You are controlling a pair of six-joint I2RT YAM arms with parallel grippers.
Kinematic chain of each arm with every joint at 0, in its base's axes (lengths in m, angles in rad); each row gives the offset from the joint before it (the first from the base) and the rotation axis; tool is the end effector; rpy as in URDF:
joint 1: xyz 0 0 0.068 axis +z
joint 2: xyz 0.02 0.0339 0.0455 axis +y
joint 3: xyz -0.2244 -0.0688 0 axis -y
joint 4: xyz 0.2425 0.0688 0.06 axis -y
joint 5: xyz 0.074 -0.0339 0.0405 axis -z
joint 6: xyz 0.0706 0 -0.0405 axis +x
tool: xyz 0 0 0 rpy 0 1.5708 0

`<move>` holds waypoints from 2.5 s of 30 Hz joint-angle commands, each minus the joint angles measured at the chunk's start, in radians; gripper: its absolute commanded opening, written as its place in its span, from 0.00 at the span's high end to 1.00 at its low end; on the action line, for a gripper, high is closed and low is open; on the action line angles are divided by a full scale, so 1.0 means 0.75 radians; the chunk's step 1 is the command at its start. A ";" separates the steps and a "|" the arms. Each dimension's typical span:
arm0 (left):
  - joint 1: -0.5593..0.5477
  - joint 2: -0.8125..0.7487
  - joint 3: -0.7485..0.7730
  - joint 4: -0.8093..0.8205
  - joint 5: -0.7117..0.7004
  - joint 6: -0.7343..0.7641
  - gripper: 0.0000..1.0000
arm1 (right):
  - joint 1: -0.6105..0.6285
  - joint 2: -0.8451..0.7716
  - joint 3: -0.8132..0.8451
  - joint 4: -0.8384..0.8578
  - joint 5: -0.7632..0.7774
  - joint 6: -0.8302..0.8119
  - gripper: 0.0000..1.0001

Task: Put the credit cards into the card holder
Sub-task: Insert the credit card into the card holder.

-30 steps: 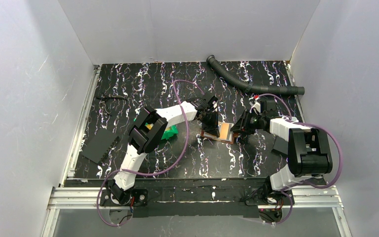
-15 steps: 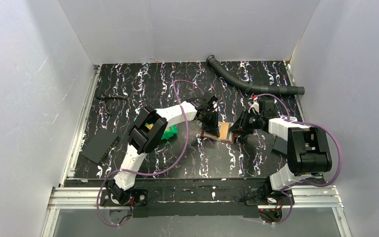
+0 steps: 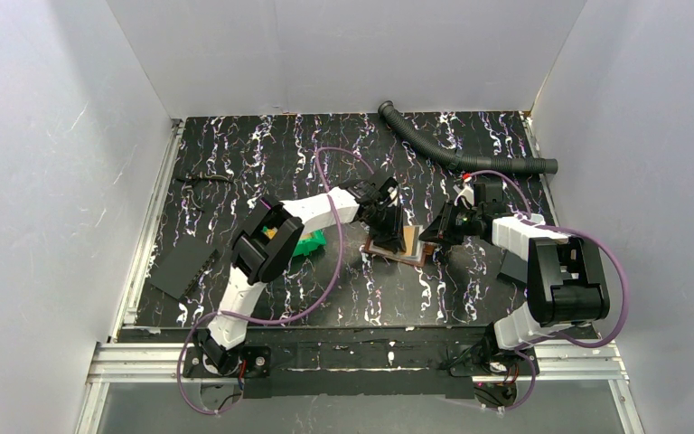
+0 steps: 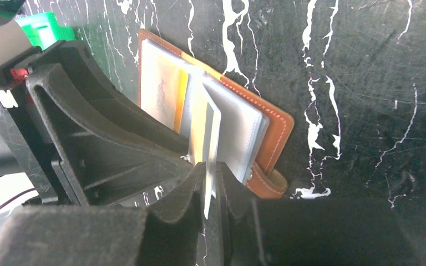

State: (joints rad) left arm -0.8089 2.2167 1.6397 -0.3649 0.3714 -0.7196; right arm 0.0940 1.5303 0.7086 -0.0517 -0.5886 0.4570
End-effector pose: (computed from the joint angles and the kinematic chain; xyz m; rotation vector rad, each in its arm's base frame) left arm 0.3082 -0.3601 0.0977 0.2923 2.7558 -0.9977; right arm 0.3002 0.0677 0.0993 0.1775 2.4694 0.9612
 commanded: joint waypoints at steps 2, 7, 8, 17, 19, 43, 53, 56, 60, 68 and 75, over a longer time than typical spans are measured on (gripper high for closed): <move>0.022 -0.161 -0.114 -0.085 -0.006 0.028 0.67 | 0.008 -0.038 0.039 0.017 -0.062 0.027 0.80; 0.069 -0.277 -0.242 -0.008 0.039 0.001 0.62 | 0.025 -0.030 0.029 0.092 -0.106 0.063 0.73; 0.072 -0.283 -0.253 0.009 0.045 -0.004 0.62 | 0.028 -0.025 0.032 0.090 -0.104 0.062 0.73; 0.071 -0.137 -0.232 0.078 0.111 -0.055 0.78 | 0.028 -0.065 -0.017 0.071 -0.070 0.055 0.63; 0.066 -0.115 -0.220 0.078 0.117 -0.056 0.81 | 0.028 -0.055 -0.026 0.071 -0.053 0.055 0.61; 0.037 0.064 -0.257 0.098 0.070 -0.126 0.94 | 0.024 -0.078 -0.017 -0.100 0.011 -0.047 0.56; 0.037 0.063 -0.264 0.108 0.072 -0.127 0.94 | 0.025 -0.056 -0.027 -0.031 -0.021 -0.005 0.61; 0.037 0.061 -0.262 0.108 0.074 -0.128 0.94 | 0.026 -0.042 -0.030 -0.018 -0.035 0.002 0.63; 0.037 0.058 -0.262 0.108 0.075 -0.125 0.95 | 0.030 -0.035 -0.035 0.002 -0.033 0.013 0.63; 0.037 0.048 -0.264 0.112 0.077 -0.128 0.95 | 0.042 -0.004 -0.051 0.030 -0.023 0.015 0.62; 0.035 0.043 -0.267 0.119 0.080 -0.131 0.95 | 0.051 -0.010 -0.068 0.051 -0.026 0.029 0.59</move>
State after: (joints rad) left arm -0.7582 2.1845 1.4746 -0.2310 0.5240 -0.8413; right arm 0.1208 1.5200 0.6700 -0.0512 -0.5986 0.4692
